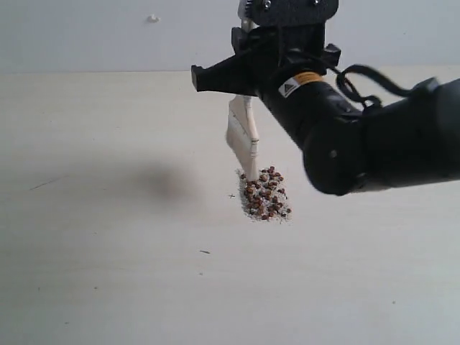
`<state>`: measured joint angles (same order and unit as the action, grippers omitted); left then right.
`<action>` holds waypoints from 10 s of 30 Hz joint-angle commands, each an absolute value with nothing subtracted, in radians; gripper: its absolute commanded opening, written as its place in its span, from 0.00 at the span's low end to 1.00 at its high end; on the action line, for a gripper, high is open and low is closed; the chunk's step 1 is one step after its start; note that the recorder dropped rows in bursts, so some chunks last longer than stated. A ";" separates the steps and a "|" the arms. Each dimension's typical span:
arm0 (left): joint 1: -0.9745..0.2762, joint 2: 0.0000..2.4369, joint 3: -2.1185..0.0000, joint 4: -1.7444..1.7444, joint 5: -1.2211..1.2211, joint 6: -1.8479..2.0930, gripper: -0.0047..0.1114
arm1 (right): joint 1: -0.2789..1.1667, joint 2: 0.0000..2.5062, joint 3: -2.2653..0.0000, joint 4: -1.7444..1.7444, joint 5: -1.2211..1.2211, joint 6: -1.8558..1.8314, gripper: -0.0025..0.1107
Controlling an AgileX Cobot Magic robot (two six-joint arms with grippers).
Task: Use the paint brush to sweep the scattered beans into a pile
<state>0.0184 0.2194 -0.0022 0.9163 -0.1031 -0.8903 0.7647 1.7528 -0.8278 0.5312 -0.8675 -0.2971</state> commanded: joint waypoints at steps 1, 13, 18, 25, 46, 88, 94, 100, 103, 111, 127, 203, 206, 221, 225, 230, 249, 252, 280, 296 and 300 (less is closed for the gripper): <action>0.020 0.215 0.000 0.913 -0.103 -0.889 0.04 | 0.632 1.663 -0.825 0.130 -0.660 -0.214 0.02; 0.020 0.215 0.000 0.913 -0.103 -0.889 0.04 | 0.164 1.749 -0.965 -1.289 -1.221 0.819 0.02; 0.020 0.215 0.000 0.913 -0.103 -0.889 0.04 | 0.105 1.847 -1.119 -1.472 -1.221 0.962 0.02; 0.020 0.215 0.000 0.913 -0.103 -0.889 0.04 | 0.105 2.001 -1.331 -1.500 -1.221 1.024 0.02; 0.020 0.215 0.000 0.913 -0.103 -0.889 0.04 | -0.023 1.992 -1.539 -1.744 -1.135 1.873 0.02; 0.020 0.215 0.000 0.913 -0.103 -0.889 0.04 | -0.211 1.863 -1.083 -1.744 -1.221 1.933 0.02; 0.020 0.215 0.000 0.913 -0.103 -0.889 0.04 | -0.282 1.863 -1.073 -1.744 -1.221 1.884 0.02; 0.020 0.215 0.000 0.913 -0.103 -0.889 0.04 | -0.241 1.904 -1.053 -1.744 -1.221 1.859 0.02; 0.020 0.215 0.000 0.913 -0.103 -0.889 0.04 | -0.209 1.943 -1.053 -1.744 -1.221 1.847 0.02; 0.020 0.215 0.000 0.913 -0.103 -0.889 0.04 | -0.203 2.016 -1.053 -1.744 -1.186 1.833 0.02; 0.020 0.215 0.000 0.913 -0.103 -0.889 0.04 | -0.198 2.043 -1.053 -1.744 -1.083 1.833 0.02; 0.020 0.215 0.000 0.913 -0.103 -0.889 0.04 | -0.181 0.158 -0.308 -1.737 -0.202 1.944 0.02; 0.020 0.215 0.000 0.913 -0.103 -0.889 0.04 | -0.151 0.098 -0.308 -1.740 -0.197 1.904 0.02; 0.020 0.215 0.000 0.913 -0.103 -0.889 0.04 | -0.117 0.000 -0.050 -1.744 -0.034 1.825 0.02; 0.020 0.215 0.000 0.913 -0.103 -0.889 0.04 | -0.117 0.000 -0.024 -1.743 0.014 1.825 0.02; 0.020 0.215 0.000 0.913 -0.103 -0.889 0.04 | -0.117 0.000 -0.025 -1.743 0.014 1.827 0.02; 0.020 0.215 0.000 0.913 -0.103 -0.889 0.04 | -0.117 0.000 0.000 -1.072 0.027 1.167 0.02; 0.020 0.215 0.000 0.913 -0.103 -0.889 0.04 | -0.117 0.000 0.000 -0.664 0.000 0.699 0.02; 0.020 0.215 0.000 0.913 -0.103 -0.889 0.04 | -0.117 0.000 0.000 -0.156 -0.035 0.222 0.02; 0.020 0.215 0.000 0.913 -0.103 -0.889 0.04 | -0.117 0.000 0.000 -0.156 -0.034 0.222 0.02; 0.020 0.215 0.000 0.913 -0.103 -0.889 0.04 | -0.117 0.000 0.000 -0.156 -0.034 0.222 0.02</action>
